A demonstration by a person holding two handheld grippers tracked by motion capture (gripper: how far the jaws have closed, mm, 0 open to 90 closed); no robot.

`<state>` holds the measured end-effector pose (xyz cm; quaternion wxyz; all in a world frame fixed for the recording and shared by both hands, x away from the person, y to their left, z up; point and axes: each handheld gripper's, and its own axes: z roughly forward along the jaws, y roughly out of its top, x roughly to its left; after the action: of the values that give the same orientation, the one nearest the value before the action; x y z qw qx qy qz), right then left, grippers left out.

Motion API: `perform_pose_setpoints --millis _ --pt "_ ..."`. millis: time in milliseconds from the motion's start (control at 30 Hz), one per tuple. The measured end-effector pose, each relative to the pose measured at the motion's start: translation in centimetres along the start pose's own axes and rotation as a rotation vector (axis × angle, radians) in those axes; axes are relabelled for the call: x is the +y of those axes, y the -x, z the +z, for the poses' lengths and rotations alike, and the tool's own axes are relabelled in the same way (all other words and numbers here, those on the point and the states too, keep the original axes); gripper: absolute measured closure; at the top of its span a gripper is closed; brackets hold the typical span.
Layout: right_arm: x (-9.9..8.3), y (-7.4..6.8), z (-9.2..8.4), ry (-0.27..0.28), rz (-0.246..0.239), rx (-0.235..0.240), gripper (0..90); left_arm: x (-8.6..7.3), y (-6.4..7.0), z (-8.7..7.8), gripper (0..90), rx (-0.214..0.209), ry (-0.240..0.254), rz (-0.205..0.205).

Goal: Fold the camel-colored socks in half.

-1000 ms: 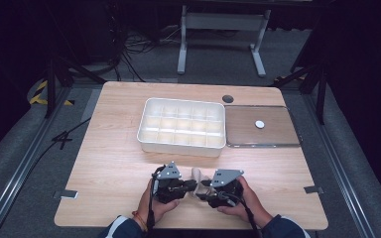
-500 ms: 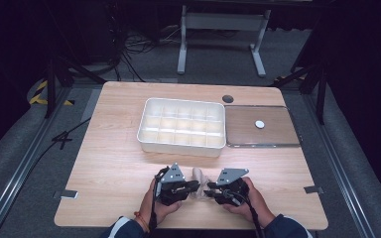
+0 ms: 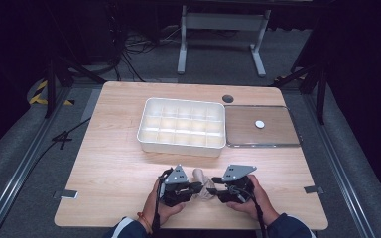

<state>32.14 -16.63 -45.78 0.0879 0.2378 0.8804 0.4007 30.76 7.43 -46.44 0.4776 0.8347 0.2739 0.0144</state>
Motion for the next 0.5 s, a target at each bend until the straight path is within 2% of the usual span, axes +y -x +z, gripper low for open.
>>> perform_pose_setpoints --millis 100,133,267,500 --pt "-0.4 0.6 -0.1 -0.031 0.006 -0.026 65.2 0.0 0.0 0.1 83.3 -0.004 -0.007 0.003" --pt "-0.5 0.6 0.1 -0.046 0.005 -0.021 66.7 0.0 0.1 0.3 83.2 -0.008 0.004 0.005" --pt "-0.7 0.3 1.0 -0.081 -0.012 -0.019 72.1 0.0 0.3 0.5 83.2 -0.004 -0.007 0.006" --pt "-0.8 0.4 1.3 -0.074 -0.003 -0.013 75.6 -0.1 0.6 1.5 83.1 -0.003 -0.017 0.015"
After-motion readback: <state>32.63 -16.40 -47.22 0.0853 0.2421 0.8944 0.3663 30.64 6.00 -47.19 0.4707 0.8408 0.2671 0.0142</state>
